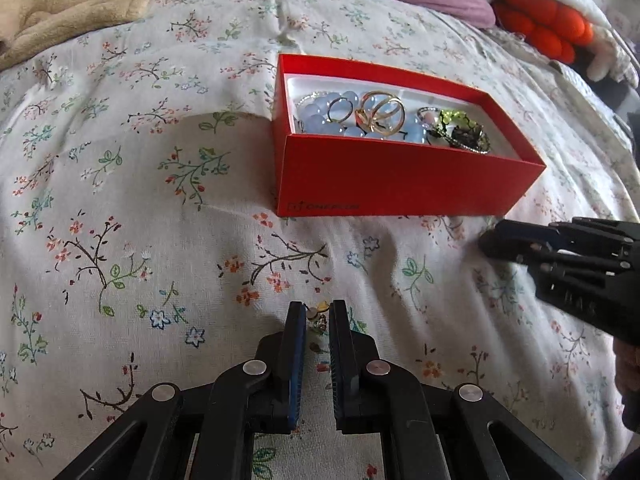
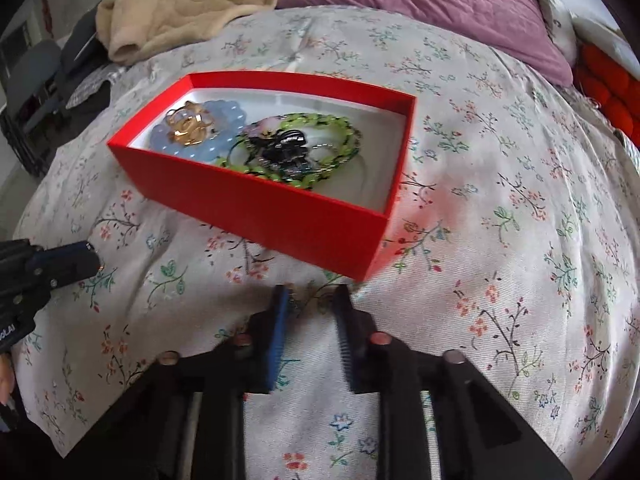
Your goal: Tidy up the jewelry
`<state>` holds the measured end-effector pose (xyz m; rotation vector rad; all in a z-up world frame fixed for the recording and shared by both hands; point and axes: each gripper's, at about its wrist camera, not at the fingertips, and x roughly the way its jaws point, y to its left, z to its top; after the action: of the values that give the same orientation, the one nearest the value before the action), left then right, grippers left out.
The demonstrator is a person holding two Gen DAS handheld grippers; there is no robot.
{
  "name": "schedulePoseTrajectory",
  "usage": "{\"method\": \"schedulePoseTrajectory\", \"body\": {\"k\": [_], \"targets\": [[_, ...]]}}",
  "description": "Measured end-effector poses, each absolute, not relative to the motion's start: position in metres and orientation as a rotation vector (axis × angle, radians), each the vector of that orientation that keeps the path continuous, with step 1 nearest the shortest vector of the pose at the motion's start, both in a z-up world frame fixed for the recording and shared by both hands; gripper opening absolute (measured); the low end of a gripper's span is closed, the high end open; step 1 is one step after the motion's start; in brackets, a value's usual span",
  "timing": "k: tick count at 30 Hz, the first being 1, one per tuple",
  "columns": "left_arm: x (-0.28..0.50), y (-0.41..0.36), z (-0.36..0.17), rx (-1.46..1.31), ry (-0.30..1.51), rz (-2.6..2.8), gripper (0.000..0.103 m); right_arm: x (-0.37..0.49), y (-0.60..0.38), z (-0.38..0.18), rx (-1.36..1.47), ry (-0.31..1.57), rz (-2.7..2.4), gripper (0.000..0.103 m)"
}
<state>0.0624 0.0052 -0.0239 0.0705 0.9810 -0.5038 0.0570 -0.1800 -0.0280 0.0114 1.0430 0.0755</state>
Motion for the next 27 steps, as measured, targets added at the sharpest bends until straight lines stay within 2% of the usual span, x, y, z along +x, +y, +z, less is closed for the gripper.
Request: {"method": "schedulePoseTrajectory", "body": {"k": [5, 27], "targets": [[0.062, 0.006, -0.024, 0.066, 0.989, -0.497, 0.007, 0.056, -0.179, -0.028, -0.001, 1.053, 0.065, 0.006], [0.066, -0.009, 0.011, 0.001, 1.014, -0.539, 0.007, 0.043, -0.190, 0.012, 0.175, 1.122, 0.072, 0.005]]}}
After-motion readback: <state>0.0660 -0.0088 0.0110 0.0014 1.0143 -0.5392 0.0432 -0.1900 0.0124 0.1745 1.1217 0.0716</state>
